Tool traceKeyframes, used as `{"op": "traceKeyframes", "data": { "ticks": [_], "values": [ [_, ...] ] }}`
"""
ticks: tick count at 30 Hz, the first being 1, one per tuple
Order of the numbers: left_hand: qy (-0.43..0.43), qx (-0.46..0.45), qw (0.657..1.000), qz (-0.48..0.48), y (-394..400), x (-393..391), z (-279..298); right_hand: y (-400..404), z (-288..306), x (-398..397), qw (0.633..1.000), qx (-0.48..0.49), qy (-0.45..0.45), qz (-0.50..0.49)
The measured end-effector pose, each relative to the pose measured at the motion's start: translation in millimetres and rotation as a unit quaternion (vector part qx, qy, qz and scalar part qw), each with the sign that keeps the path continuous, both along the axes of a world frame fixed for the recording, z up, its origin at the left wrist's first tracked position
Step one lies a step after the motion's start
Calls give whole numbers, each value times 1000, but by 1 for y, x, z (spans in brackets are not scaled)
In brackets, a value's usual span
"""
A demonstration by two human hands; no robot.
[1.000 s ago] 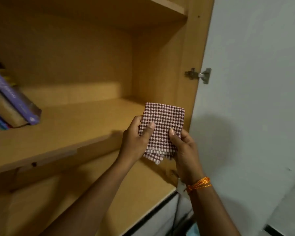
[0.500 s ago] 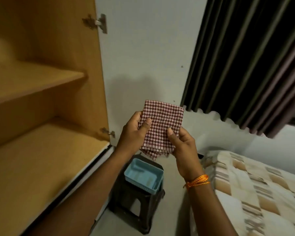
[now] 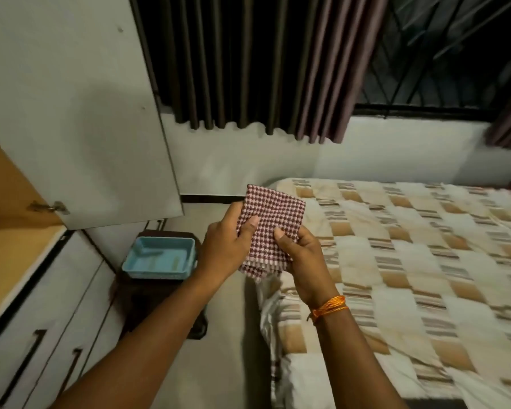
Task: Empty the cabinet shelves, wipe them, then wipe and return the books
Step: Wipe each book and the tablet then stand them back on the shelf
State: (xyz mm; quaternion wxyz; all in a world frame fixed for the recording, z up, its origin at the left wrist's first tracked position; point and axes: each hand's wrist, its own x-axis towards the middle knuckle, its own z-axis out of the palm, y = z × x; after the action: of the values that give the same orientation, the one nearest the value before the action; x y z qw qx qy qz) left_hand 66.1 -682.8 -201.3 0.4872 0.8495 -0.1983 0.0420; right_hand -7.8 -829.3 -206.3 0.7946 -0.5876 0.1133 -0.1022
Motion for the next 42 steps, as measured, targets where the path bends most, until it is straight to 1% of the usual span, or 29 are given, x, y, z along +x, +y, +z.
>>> {"op": "traceKeyframes", "data": {
  "ticks": [3,8,10,12,17,20,22,23,26,28,30,32,35,37,38,40,42],
  "values": [
    [-2,35,998,-53,-39,-21,-16,-34,-15,-34,999,9,23,-37],
    [44,44,984,-167,-103,-50,-38,-77,-37,-88,991,30,53,-118],
    [59,55,977,-196,-120,-57,-47,-84,-45,-102,986,36,67,-146],
    [66,69,965,-243,-151,-68,-60,-102,-57,-124,975,46,84,-198],
    [91,82,927,-355,-206,-96,-86,-129,-75,-166,950,81,119,-277],
    [104,107,890,-430,-237,-111,-107,-144,-88,-190,924,94,150,-339],
    [111,122,869,-466,-253,-121,-123,-149,-100,-204,898,86,172,-396],
    [115,129,857,-485,-263,-127,-134,-152,-108,-213,879,81,180,-433],
    [130,150,836,-511,-286,-141,-158,-154,-130,-234,826,76,205,-520],
    [140,167,814,-539,-303,-154,-178,-155,-150,-257,778,83,247,-572],
    [155,183,797,-555,-313,-162,-195,-154,-167,-280,739,89,294,-600],
    [176,204,779,-566,-324,-173,-208,-156,-184,-305,708,89,343,-611],
    [182,244,742,-598,-339,-193,-239,-162,-211,-338,667,108,373,-636],
    [184,272,719,-612,-347,-206,-268,-169,-233,-357,651,111,387,-644],
    [186,285,710,-616,-351,-212,-282,-173,-245,-364,651,109,394,-640],
    [191,304,699,-618,-360,-224,-311,-180,-272,-375,661,100,413,-618],
    [197,312,697,-615,-373,-234,-339,-189,-298,-382,684,76,438,-579]
  ]
}}
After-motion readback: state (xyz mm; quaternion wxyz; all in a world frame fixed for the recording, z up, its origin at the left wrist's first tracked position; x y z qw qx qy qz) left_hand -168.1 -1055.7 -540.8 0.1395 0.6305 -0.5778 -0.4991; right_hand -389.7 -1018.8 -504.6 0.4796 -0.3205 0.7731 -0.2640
